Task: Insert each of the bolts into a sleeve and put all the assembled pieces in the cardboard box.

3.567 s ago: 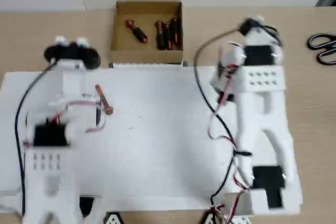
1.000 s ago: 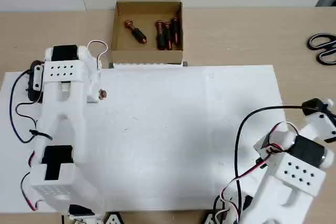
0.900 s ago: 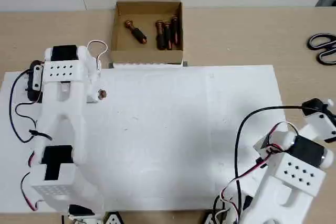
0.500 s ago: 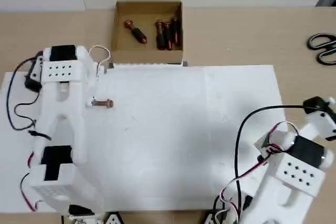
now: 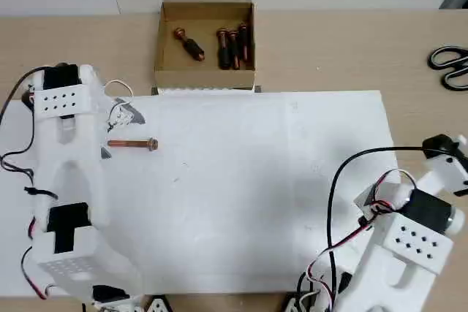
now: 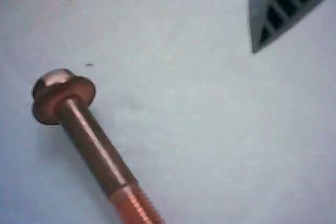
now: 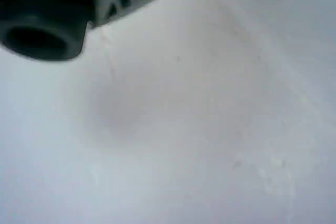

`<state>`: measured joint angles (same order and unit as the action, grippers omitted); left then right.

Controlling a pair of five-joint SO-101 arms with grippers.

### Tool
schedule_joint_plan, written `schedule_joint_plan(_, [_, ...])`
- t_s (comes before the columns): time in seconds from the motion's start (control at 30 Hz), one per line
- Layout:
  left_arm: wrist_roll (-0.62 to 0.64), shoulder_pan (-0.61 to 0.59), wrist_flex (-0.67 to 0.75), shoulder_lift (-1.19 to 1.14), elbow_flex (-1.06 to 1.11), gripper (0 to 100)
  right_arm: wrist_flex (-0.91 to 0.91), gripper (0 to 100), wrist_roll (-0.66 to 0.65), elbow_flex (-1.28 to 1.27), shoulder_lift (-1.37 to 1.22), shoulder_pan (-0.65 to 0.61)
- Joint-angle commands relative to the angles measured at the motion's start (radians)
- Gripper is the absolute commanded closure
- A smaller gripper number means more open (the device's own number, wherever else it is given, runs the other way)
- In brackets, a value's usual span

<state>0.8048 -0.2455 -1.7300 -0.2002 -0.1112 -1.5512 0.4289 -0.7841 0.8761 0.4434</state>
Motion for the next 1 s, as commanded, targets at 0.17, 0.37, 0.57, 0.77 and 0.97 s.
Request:
schedule_joint_plan(0.17, [-0.196,0.005,-0.023,0.041,-0.016,67,0.015,99.5,0.006,0.003,0.021,0.007])
schedule_joint_plan(0.37, [-0.776,-0.002,-0.005,0.037,-0.016,67,0.007,99.5,0.003,0.003,0.021,0.007])
schedule_joint_plan(0.57, [-1.168,-0.008,0.046,0.038,-0.028,67,0.007,99.5,0.003,0.003,0.021,0.007])
schedule_joint_plan(0.77, [-1.642,-0.015,0.149,0.038,-0.047,75,0.013,99.5,0.003,0.003,0.021,0.007])
schedule_joint_plan(0.97, [-1.898,-0.011,0.212,0.035,-0.05,78,0.012,99.5,0.006,0.003,0.021,0.007])
